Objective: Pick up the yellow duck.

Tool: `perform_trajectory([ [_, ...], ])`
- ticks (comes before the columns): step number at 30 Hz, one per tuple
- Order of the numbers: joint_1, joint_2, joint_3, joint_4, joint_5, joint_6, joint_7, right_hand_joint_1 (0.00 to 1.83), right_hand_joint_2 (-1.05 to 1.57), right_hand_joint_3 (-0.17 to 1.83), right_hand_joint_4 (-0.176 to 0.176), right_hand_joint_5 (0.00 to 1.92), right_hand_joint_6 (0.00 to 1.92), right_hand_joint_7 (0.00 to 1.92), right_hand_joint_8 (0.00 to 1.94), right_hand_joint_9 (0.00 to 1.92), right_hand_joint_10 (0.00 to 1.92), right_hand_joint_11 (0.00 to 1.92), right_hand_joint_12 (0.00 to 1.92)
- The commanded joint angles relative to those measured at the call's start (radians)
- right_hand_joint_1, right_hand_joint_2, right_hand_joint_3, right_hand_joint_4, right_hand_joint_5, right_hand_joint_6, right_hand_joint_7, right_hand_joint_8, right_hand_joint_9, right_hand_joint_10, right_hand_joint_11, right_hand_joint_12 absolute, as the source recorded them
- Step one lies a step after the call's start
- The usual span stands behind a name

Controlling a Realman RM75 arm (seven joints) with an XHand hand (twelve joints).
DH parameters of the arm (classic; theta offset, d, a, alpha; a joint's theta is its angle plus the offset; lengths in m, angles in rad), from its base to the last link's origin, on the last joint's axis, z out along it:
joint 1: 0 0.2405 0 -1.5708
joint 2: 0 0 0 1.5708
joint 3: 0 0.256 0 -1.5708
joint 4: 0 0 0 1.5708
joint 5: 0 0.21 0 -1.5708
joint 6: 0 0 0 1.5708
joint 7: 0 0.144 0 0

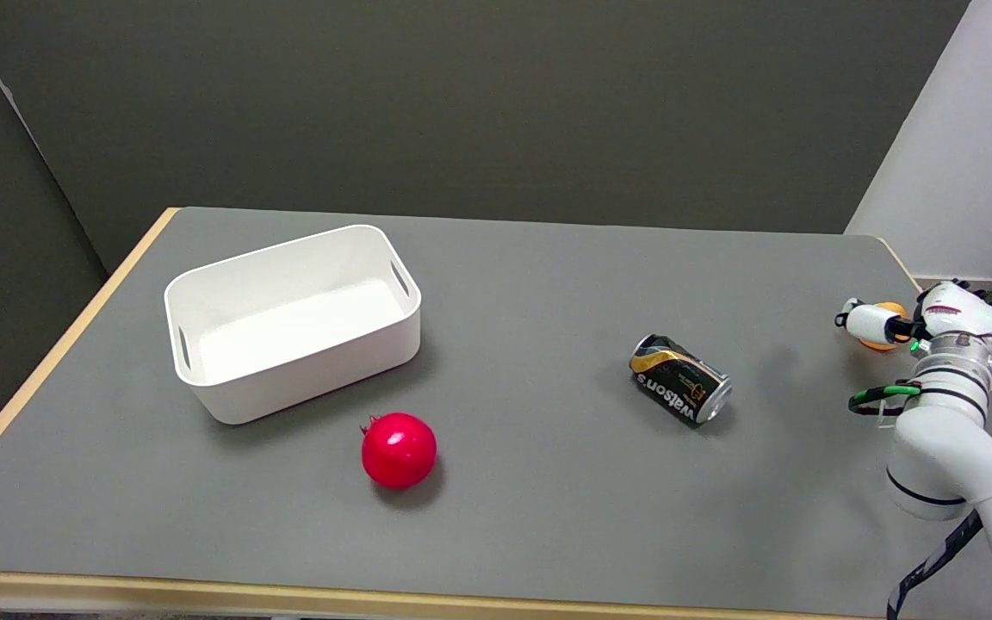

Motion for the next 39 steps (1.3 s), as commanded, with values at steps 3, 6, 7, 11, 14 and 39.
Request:
perform_trajectory([
  [3,0.068,0.004,0.027,-0.101,0.035,-0.104,-0.022,0.5,0.64,0.8,-0.172,0.32,0.66,0.49,0.62,0.3,1.01,0.0,1.18],
  [6,0.086,0.004,0.019,-0.116,0.035,-0.12,-0.024,0.51,0.64,0.81,-0.172,0.32,0.66,0.49,0.62,0.3,1.01,0.0,1.19],
  [7,0.092,0.002,0.017,-0.123,0.036,-0.124,-0.024,0.51,0.64,0.81,-0.172,0.32,0.66,0.49,0.62,0.3,1.02,0.0,1.19],
  [11,0.124,-0.016,-0.004,-0.167,0.043,-0.144,-0.024,0.53,0.64,0.81,-0.174,0.32,0.67,0.49,0.63,0.3,1.02,0.0,1.21],
  [14,0.165,-0.023,-0.044,-0.212,0.05,-0.154,-0.024,0.53,0.64,0.81,-0.175,0.33,0.67,0.49,0.64,0.31,1.02,0.0,1.22],
  [39,0.221,-0.022,-0.114,-0.273,-0.035,-0.214,-0.025,0.96,1.11,0.4,-0.096,0.62,1.49,0.79,1.08,0.62,1.26,0.38,1.64],
])
